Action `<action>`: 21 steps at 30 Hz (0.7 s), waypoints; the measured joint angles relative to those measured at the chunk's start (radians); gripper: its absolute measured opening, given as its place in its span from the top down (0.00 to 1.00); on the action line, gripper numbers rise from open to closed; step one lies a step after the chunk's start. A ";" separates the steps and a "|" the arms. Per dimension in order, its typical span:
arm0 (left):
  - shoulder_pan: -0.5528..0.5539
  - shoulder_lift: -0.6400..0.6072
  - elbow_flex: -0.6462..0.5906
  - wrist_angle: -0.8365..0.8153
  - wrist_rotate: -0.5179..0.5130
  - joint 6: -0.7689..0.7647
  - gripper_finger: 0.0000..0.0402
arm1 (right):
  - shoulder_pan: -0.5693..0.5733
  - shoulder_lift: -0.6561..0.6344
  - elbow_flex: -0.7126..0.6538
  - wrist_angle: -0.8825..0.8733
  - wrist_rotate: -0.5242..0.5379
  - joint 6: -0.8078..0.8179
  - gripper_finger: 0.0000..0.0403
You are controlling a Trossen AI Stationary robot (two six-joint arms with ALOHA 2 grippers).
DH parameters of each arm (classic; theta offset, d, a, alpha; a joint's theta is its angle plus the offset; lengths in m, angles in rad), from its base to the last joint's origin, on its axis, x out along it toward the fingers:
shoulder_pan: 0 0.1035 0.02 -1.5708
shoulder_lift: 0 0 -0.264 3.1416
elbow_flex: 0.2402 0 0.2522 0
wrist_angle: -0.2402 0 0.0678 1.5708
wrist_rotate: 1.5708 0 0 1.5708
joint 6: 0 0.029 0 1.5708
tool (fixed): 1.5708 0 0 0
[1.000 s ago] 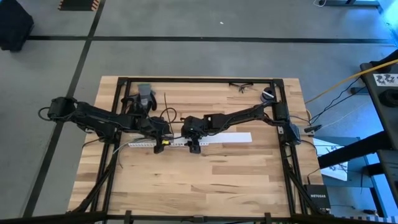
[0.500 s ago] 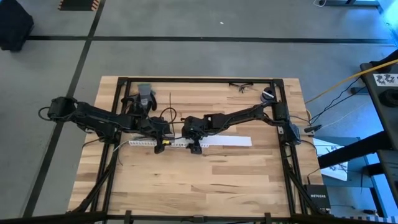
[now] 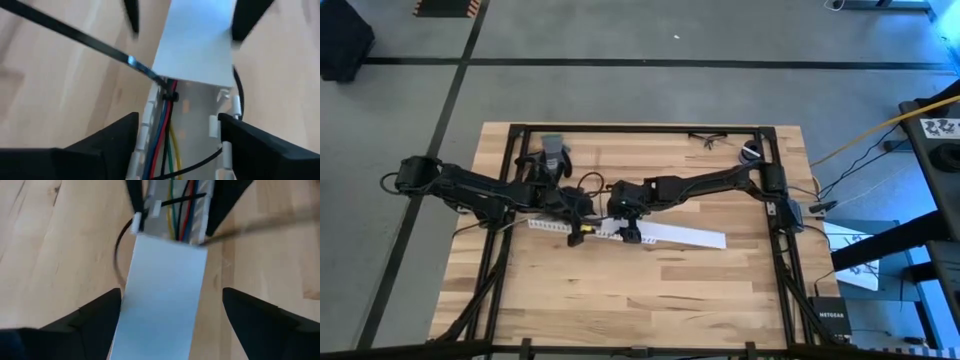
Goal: Ziptie cables
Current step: Close the white cable duct with the lid
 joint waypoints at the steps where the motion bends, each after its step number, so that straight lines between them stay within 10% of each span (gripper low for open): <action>1: 0.002 0.000 -0.001 -0.025 0.003 -0.002 0.34 | 0.000 0.000 0.000 -0.001 0.000 0.000 0.16; 21: 0.023 0.028 0.090 -0.248 0.036 0.012 0.34 | 0.051 0.007 -0.062 0.303 0.044 0.053 0.17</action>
